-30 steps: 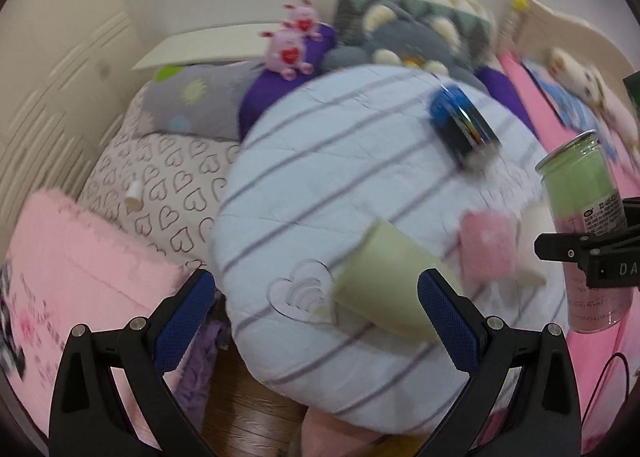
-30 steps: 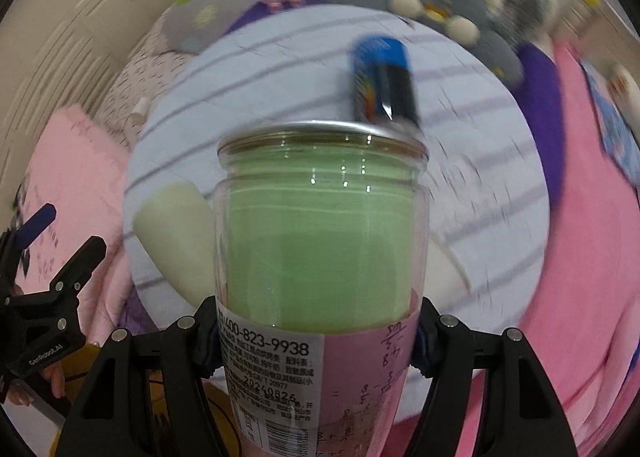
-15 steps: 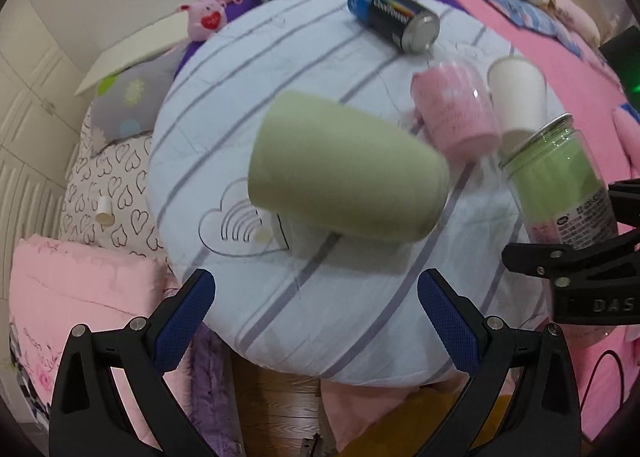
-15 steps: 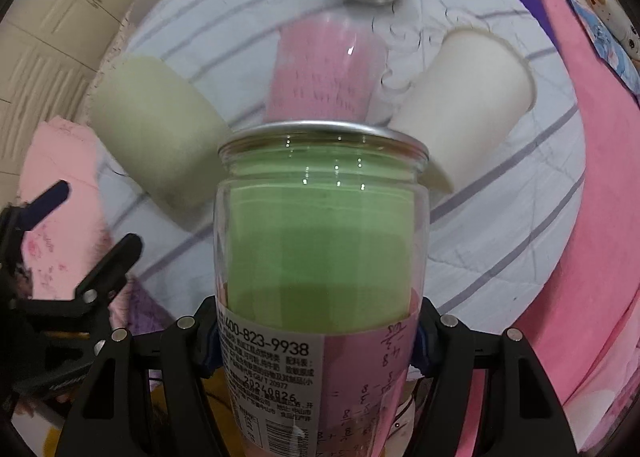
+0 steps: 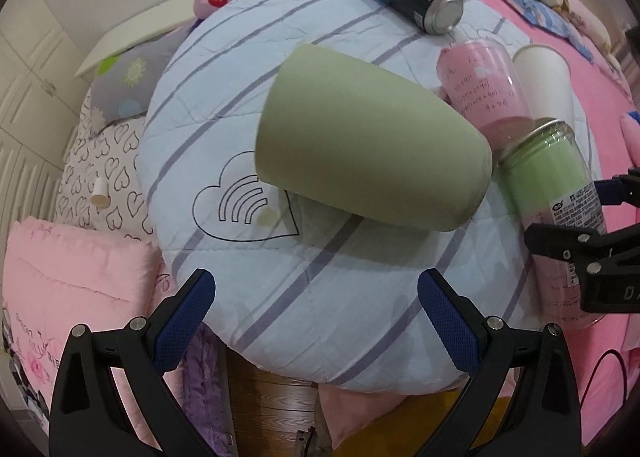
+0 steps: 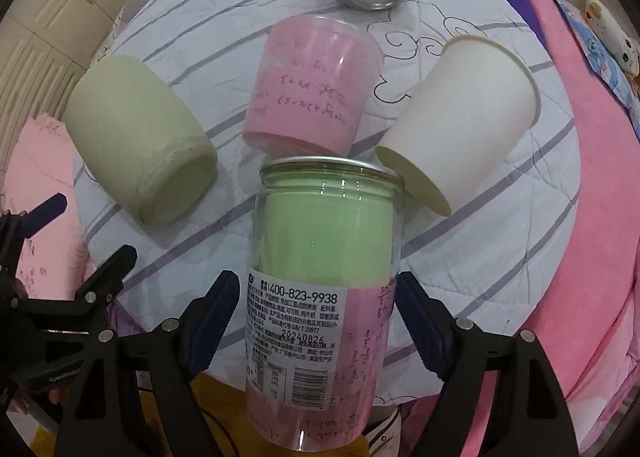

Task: Flip cup upright
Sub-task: 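Lift the jar cup with the right tool and carry it aside, then pass the jar cup from the right tool into the left tool's fingers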

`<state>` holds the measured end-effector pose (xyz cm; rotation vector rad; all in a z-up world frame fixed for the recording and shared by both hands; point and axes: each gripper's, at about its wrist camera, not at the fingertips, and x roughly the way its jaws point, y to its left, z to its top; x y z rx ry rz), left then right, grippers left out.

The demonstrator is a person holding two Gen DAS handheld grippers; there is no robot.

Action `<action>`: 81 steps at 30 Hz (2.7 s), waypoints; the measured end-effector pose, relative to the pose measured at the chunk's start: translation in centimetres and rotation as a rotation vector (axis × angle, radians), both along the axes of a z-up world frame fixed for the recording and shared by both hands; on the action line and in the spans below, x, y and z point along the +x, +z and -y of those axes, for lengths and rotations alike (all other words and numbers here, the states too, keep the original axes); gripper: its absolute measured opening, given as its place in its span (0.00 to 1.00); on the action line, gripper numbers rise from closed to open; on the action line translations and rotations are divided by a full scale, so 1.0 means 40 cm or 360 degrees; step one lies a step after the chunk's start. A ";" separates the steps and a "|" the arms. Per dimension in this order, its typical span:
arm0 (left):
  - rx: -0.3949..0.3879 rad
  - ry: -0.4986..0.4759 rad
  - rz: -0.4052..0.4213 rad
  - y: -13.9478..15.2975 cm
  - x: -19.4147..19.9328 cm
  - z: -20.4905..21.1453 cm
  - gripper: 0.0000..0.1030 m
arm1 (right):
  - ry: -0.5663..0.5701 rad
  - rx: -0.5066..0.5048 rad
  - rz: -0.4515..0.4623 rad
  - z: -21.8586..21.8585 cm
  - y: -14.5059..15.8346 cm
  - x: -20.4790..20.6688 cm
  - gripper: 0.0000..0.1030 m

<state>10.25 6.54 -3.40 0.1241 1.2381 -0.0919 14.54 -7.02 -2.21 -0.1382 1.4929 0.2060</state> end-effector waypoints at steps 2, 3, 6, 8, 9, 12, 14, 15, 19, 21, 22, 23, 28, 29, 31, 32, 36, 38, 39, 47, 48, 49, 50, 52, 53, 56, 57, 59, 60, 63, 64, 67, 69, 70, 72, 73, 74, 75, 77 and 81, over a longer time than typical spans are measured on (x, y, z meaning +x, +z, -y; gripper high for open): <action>0.0000 0.0011 0.0004 0.005 -0.002 -0.002 0.99 | 0.0016 0.0001 -0.0015 -0.012 -0.001 -0.004 0.79; 0.0004 0.0018 0.0005 0.008 -0.003 -0.002 0.99 | 0.0025 -0.0005 -0.0021 -0.018 -0.003 -0.008 0.79; 0.0007 0.0043 0.0019 0.020 -0.011 -0.004 0.99 | 0.0041 -0.0014 -0.0030 -0.034 -0.003 -0.020 0.79; 0.0003 0.0059 0.0026 0.029 -0.019 -0.002 0.99 | 0.0057 -0.0005 -0.0025 -0.035 0.003 -0.021 0.79; -0.0001 0.0067 0.0024 0.034 -0.025 0.001 0.99 | 0.0066 -0.0004 -0.0016 -0.034 0.010 -0.030 0.79; 0.0013 0.0066 0.0026 0.051 -0.034 0.016 0.99 | 0.0080 0.0010 0.0016 -0.029 0.037 -0.039 0.79; 0.0016 0.0073 0.0062 0.075 -0.050 0.030 0.99 | 0.0088 0.0031 0.0043 -0.006 0.055 -0.052 0.79; 0.0010 0.0076 0.0077 0.088 -0.057 0.038 0.99 | 0.0093 0.0040 0.0054 0.002 0.064 -0.053 0.79; -0.0037 0.0060 0.0095 0.125 -0.075 0.078 0.99 | 0.0124 0.0067 0.0087 0.056 0.094 -0.057 0.79; -0.0030 0.0058 0.0108 0.138 -0.080 0.102 0.99 | 0.0133 0.0091 0.0097 0.094 0.107 -0.068 0.79; -0.0016 0.0065 0.0114 0.144 -0.082 0.118 0.99 | 0.0133 0.0110 0.0103 0.107 0.115 -0.073 0.79; -0.0013 0.0065 0.0117 0.147 -0.085 0.127 0.99 | 0.0130 0.0125 0.0110 0.130 0.115 -0.077 0.79; -0.0022 0.0061 0.0105 0.164 -0.077 0.203 0.99 | 0.0116 0.0168 0.0142 0.244 0.114 -0.067 0.79; -0.0011 0.0068 0.0108 0.165 -0.074 0.216 0.99 | 0.0115 0.0176 0.0143 0.296 0.105 -0.046 0.79; -0.0003 0.0071 0.0116 0.172 -0.072 0.246 0.99 | 0.0112 0.0172 0.0155 0.338 0.096 -0.031 0.79; -0.0015 0.0071 0.0111 0.173 -0.068 0.256 0.99 | 0.0110 0.0170 0.0162 0.359 0.092 -0.023 0.79; -0.0060 0.0110 0.0057 0.171 -0.040 0.295 0.99 | 0.0109 0.0212 0.0143 0.421 0.078 -0.008 0.79; -0.0107 0.0117 0.0023 0.167 -0.028 0.308 0.99 | 0.0128 0.0187 0.0154 0.443 0.070 -0.002 0.79; -0.0133 0.0121 0.0013 0.166 -0.023 0.312 0.99 | 0.0144 0.0169 0.0163 0.451 0.065 0.000 0.79; -0.0120 0.0233 -0.0081 0.123 0.043 0.359 0.99 | 0.0271 0.0226 0.0165 0.496 0.018 0.029 0.79; -0.0121 0.0244 -0.0103 0.113 0.050 0.364 0.99 | 0.0281 0.0232 0.0156 0.498 0.010 0.032 0.79; -0.0120 0.0260 -0.0124 0.100 0.058 0.369 0.99 | 0.0291 0.0246 0.0146 0.499 0.003 0.037 0.79; -0.0113 0.0267 -0.0133 0.094 0.063 0.373 0.99 | 0.0298 0.0263 0.0137 0.500 -0.007 0.045 0.79; -0.0094 0.0276 -0.0162 0.074 0.075 0.383 0.99 | 0.0314 0.0277 0.0126 0.500 -0.018 0.051 0.79; -0.0096 0.0277 -0.0173 0.069 0.077 0.384 0.99 | 0.0319 0.0285 0.0121 0.499 -0.024 0.055 0.79; -0.0102 0.0309 -0.0212 0.048 0.093 0.383 0.99 | 0.0325 0.0304 0.0113 0.499 -0.041 0.064 0.79; -0.0096 0.0328 -0.0218 0.042 0.099 0.381 0.99 | 0.0323 0.0309 0.0112 0.499 -0.045 0.066 0.79; -0.0101 0.0368 -0.0224 0.029 0.110 0.374 0.98 | 0.0317 0.0317 0.0113 0.499 -0.051 0.068 0.79; -0.0114 0.0380 -0.0238 0.017 0.119 0.369 0.94 | 0.0317 0.0320 0.0119 0.498 -0.052 0.068 0.79; -0.0138 0.0388 -0.0333 -0.017 0.133 0.364 0.70 | 0.0325 0.0331 0.0128 0.500 -0.049 0.069 0.79; -0.0134 0.0379 -0.0317 -0.018 0.135 0.366 0.70 | 0.0329 0.0337 0.0126 0.497 -0.048 0.068 0.79; -0.0105 0.0349 -0.0278 -0.004 0.130 0.374 0.70 | 0.0342 0.0335 0.0120 0.505 -0.041 0.054 0.79; -0.0098 0.0332 -0.0265 0.004 0.128 0.379 0.70 | 0.0350 0.0335 0.0123 0.499 -0.041 0.052 0.79; -0.0093 0.0323 -0.0257 0.008 0.127 0.382 0.70 | 0.0356 0.0334 0.0123 0.493 -0.040 0.051 0.79; -0.0087 0.0314 -0.0241 0.017 0.125 0.385 0.70 | 0.0365 0.0339 0.0124 0.486 -0.037 0.047 0.79; -0.0084 0.0308 -0.0227 0.024 0.123 0.386 0.70 | 0.0367 0.0337 0.0124 0.483 -0.039 0.051 0.79; -0.0082 0.0309 -0.0220 0.028 0.119 0.396 0.70 | 0.0376 0.0334 0.0125 0.479 -0.039 0.050 0.79; -0.0079 0.0308 -0.0211 0.034 0.117 0.398 0.70 | 0.0380 0.0333 0.0128 0.478 -0.038 0.049 0.79; -0.0072 0.0303 -0.0189 0.046 0.119 0.401 0.70 | 0.0380 0.0330 0.0133 0.475 -0.036 0.048 0.79; -0.0051 0.0306 -0.0139 0.077 0.111 0.403 0.70 | 0.0375 0.0331 0.0143 0.473 -0.029 0.046 0.79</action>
